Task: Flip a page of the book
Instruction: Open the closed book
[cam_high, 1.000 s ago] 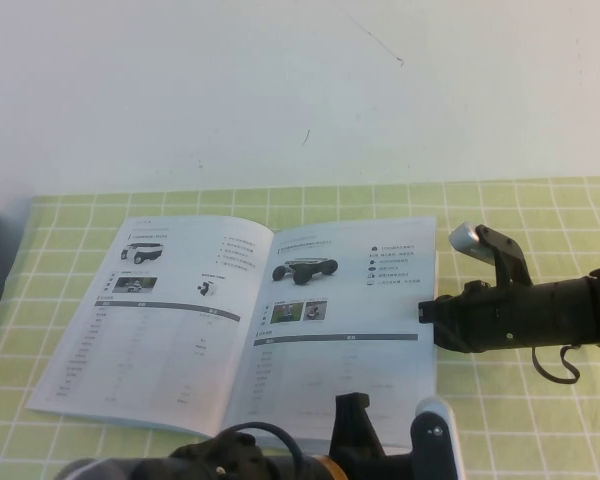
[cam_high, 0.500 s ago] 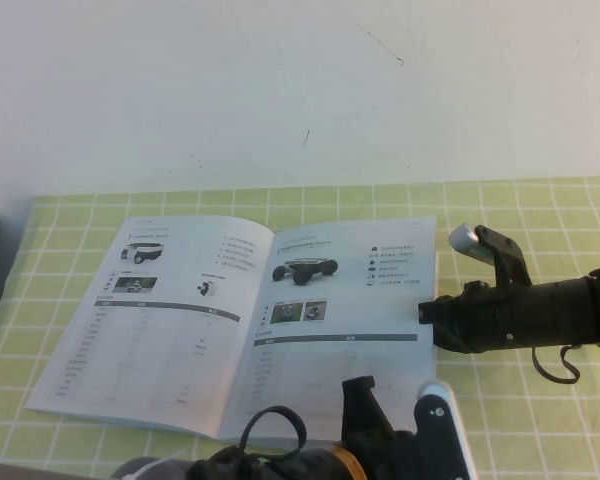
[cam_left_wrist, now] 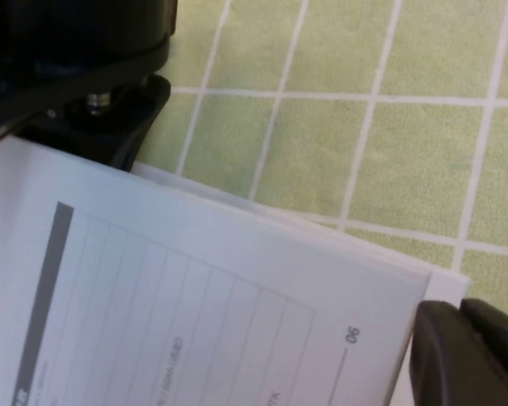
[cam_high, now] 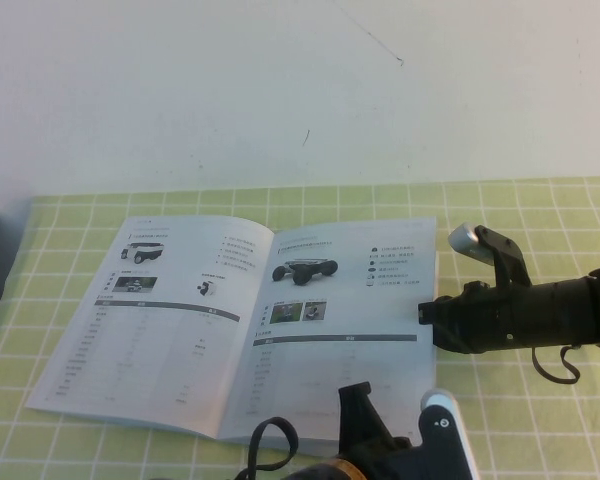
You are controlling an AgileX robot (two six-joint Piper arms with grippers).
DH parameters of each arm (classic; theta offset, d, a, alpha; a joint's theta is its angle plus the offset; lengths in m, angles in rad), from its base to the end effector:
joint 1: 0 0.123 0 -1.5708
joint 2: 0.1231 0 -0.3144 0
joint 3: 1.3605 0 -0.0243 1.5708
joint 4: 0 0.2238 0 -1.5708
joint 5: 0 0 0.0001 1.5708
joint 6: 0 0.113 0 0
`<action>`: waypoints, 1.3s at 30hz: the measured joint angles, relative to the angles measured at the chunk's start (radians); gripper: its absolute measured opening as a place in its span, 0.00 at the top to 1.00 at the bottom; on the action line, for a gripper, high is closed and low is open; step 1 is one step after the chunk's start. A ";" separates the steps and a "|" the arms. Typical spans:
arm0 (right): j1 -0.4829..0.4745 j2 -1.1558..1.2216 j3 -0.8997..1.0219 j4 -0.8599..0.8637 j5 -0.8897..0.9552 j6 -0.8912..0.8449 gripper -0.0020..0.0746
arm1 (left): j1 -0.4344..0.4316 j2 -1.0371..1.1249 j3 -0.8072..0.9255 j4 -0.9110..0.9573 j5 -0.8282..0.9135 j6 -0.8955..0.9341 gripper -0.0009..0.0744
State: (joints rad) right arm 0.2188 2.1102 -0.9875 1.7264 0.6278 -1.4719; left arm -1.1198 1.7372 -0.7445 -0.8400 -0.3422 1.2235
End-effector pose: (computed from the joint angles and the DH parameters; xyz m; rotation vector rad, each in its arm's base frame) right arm 0.3605 0.1474 0.1174 -0.1784 2.5049 0.9837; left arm 0.1703 -0.2871 0.1951 1.4392 1.6902 -0.1058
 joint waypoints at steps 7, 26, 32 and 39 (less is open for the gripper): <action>0.000 0.000 0.000 -0.002 0.000 0.001 0.98 | -0.026 0.000 0.000 0.000 0.002 -0.011 0.99; 0.000 0.000 0.000 -0.004 0.000 0.005 0.98 | -0.035 0.115 -0.002 -0.004 -0.268 0.015 0.99; 0.000 0.000 0.000 -0.004 0.000 0.013 0.98 | -0.017 0.121 -0.002 -0.031 -0.305 0.044 0.99; 0.000 0.000 0.000 -0.004 0.000 0.020 0.98 | 0.004 0.127 -0.002 -0.108 -0.391 0.122 0.99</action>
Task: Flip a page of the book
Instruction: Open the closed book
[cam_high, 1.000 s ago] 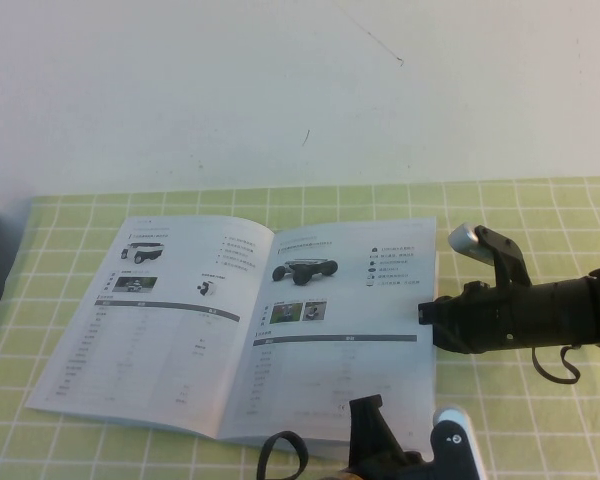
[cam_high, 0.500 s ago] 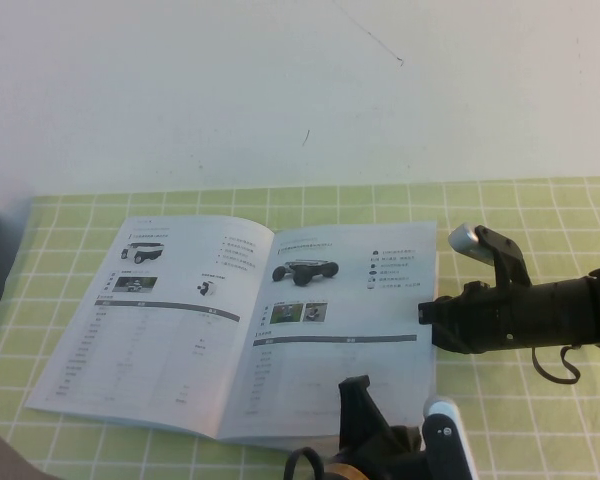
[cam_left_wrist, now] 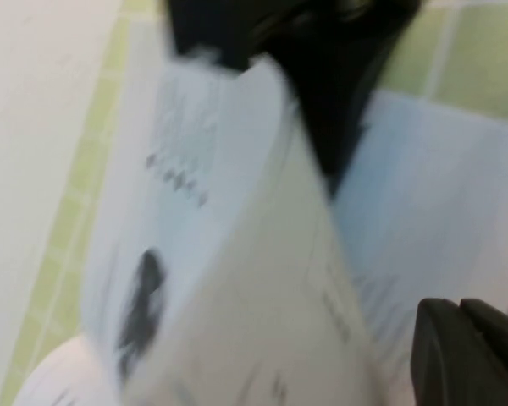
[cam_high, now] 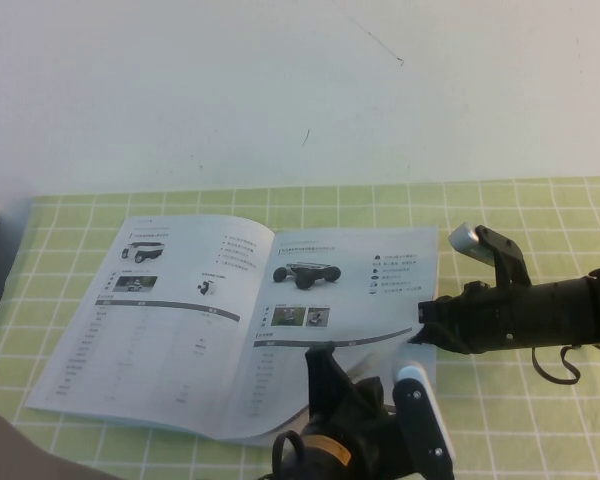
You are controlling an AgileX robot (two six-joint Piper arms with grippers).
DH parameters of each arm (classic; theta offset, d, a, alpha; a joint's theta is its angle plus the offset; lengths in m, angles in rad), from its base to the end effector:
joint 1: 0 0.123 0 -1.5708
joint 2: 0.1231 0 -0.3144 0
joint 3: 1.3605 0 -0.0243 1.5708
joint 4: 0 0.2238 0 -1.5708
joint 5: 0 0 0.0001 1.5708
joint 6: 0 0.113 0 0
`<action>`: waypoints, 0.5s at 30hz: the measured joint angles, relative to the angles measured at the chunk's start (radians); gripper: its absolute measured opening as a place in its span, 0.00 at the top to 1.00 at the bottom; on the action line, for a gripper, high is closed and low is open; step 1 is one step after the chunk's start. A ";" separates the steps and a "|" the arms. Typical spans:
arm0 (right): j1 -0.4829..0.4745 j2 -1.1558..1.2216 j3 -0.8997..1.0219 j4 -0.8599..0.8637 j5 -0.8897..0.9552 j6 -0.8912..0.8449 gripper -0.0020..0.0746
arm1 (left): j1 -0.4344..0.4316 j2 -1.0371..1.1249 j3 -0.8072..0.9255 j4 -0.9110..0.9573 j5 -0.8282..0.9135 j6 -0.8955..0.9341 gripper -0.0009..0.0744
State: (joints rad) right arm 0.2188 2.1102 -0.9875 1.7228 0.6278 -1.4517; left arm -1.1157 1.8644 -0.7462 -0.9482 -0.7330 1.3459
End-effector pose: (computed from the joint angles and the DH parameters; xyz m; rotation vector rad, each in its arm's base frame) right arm 0.3603 0.1474 0.1173 -0.1580 2.5125 0.9906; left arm 0.2064 -0.2821 0.1815 1.2539 1.5991 0.2504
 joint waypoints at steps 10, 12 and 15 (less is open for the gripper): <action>0.000 0.000 0.000 -0.013 0.005 0.004 0.98 | 0.073 0.000 0.000 -0.208 -0.192 0.091 0.99; 0.000 0.000 -0.002 -0.020 0.007 0.004 0.98 | 0.091 0.000 0.000 -0.234 -0.217 0.100 0.99; 0.000 0.000 -0.002 -0.031 0.009 0.011 0.98 | 0.118 0.000 -0.004 -0.280 -0.246 0.102 0.99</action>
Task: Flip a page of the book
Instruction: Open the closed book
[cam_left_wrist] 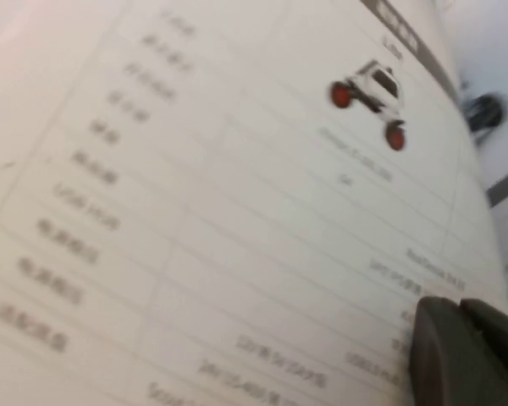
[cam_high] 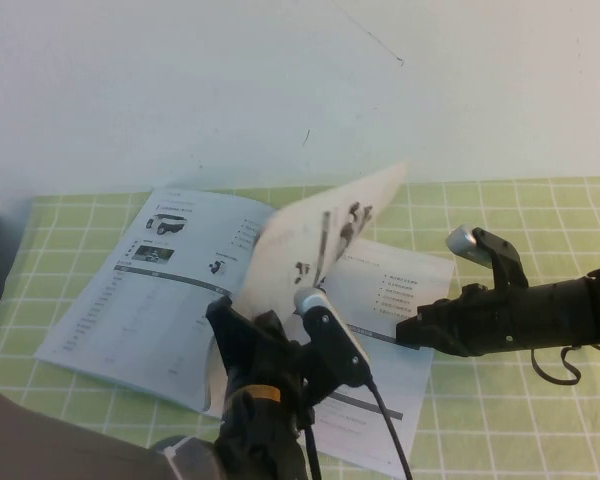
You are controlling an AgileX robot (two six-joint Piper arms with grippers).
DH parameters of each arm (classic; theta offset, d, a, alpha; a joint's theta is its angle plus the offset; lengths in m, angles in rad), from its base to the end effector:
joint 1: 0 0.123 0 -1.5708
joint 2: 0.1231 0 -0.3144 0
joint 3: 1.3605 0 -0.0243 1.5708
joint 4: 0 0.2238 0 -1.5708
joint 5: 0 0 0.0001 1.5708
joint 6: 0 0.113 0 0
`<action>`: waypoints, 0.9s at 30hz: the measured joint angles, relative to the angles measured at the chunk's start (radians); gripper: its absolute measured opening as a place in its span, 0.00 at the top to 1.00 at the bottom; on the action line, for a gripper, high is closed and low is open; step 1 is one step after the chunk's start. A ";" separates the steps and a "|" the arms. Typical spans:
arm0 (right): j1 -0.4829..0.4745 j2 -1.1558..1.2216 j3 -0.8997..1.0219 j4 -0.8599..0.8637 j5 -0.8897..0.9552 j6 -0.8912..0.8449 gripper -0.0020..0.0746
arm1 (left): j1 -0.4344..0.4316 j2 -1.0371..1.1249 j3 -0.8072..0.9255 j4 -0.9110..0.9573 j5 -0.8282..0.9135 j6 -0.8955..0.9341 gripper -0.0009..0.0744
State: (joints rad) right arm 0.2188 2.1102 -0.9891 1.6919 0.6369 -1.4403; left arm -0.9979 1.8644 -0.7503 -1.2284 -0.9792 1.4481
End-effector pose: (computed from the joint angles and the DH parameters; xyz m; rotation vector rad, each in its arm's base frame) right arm 0.3585 0.1481 0.1172 -0.1878 2.5208 0.9968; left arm 0.2495 -0.2239 0.1939 0.8727 1.7502 0.5921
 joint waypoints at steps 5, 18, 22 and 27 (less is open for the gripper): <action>0.000 0.000 0.000 -0.007 0.000 0.008 0.98 | 0.052 0.000 -0.004 -0.076 -0.034 0.004 0.99; 0.000 0.000 -0.003 -0.017 0.001 0.014 0.98 | 0.204 0.000 -0.004 -0.237 0.019 0.025 0.99; 0.000 0.000 -0.006 -0.057 0.001 0.025 0.98 | 0.258 -0.002 -0.004 -0.328 0.136 0.037 0.99; -0.017 -0.002 -0.008 -0.131 0.018 0.086 0.98 | 0.278 -0.034 -0.004 -0.406 0.275 0.082 0.99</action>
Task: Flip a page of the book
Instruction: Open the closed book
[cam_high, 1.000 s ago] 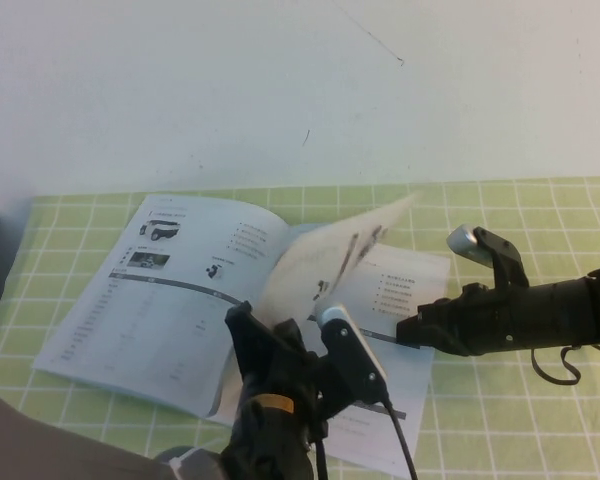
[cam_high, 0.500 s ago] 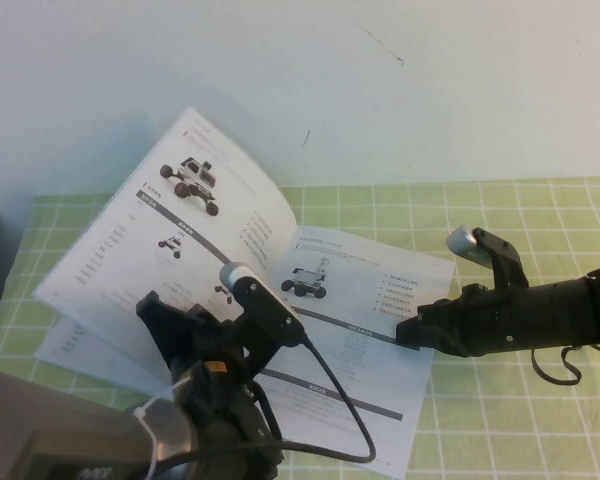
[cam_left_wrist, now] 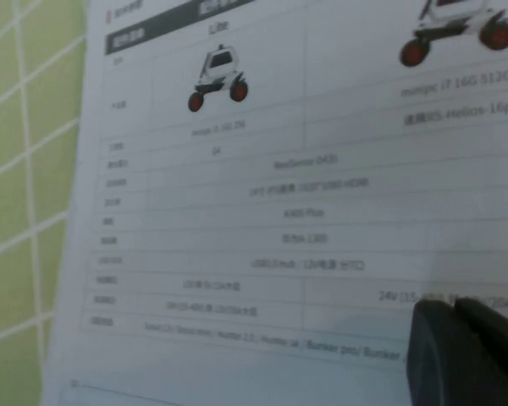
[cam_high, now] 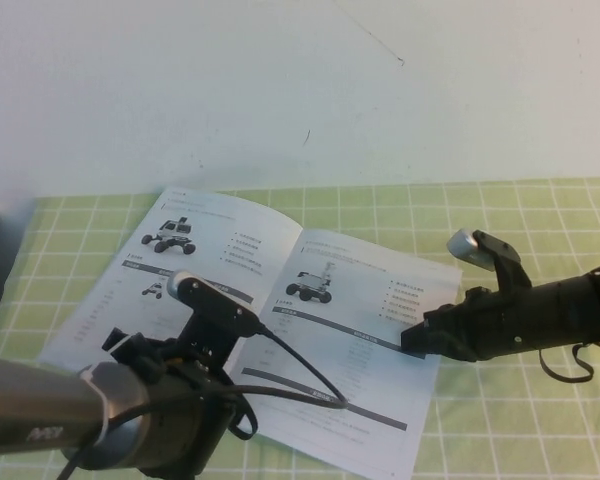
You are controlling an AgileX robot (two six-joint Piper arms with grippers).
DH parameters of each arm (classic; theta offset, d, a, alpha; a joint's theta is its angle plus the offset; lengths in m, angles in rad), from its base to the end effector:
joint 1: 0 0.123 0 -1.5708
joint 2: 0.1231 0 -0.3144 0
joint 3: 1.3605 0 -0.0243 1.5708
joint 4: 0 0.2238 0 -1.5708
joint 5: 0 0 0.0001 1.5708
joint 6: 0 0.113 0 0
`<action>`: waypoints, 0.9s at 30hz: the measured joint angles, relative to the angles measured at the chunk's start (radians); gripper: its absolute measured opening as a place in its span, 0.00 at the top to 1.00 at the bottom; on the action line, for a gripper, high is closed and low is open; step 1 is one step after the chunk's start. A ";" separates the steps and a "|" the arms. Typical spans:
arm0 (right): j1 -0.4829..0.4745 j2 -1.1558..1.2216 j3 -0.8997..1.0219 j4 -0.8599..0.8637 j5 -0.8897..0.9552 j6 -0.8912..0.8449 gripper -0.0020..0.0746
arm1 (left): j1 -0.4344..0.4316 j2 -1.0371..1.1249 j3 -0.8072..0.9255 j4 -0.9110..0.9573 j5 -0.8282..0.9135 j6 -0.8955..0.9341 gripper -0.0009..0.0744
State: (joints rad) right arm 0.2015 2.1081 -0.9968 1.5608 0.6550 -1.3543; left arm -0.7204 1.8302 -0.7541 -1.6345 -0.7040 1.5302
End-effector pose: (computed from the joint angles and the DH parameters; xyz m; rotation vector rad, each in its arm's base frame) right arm 0.3545 0.1428 0.1159 -0.2383 2.5730 0.9991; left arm 0.2767 -0.1458 0.1665 0.4654 2.3021 0.5221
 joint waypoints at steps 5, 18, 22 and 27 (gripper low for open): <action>-0.042 -0.032 0.002 -0.105 0.007 0.030 0.98 | 0.002 -0.052 0.000 -0.047 0.142 0.025 0.99; -0.127 -0.188 -0.120 -0.661 -0.091 0.317 0.98 | 0.002 -0.117 -0.002 -0.079 0.608 0.026 0.99; -0.115 -0.234 -0.232 -0.827 -0.002 0.407 0.98 | 0.002 -0.200 -0.012 -0.085 0.547 0.026 0.99; 0.012 -0.250 -0.352 -0.921 0.059 0.422 0.98 | 0.002 -0.345 -0.020 -0.068 0.352 0.035 0.99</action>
State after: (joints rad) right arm 0.2137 1.8581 -1.3487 0.6398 0.7143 -0.9328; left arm -0.7189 1.4848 -0.7742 -1.7026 -0.3523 1.5655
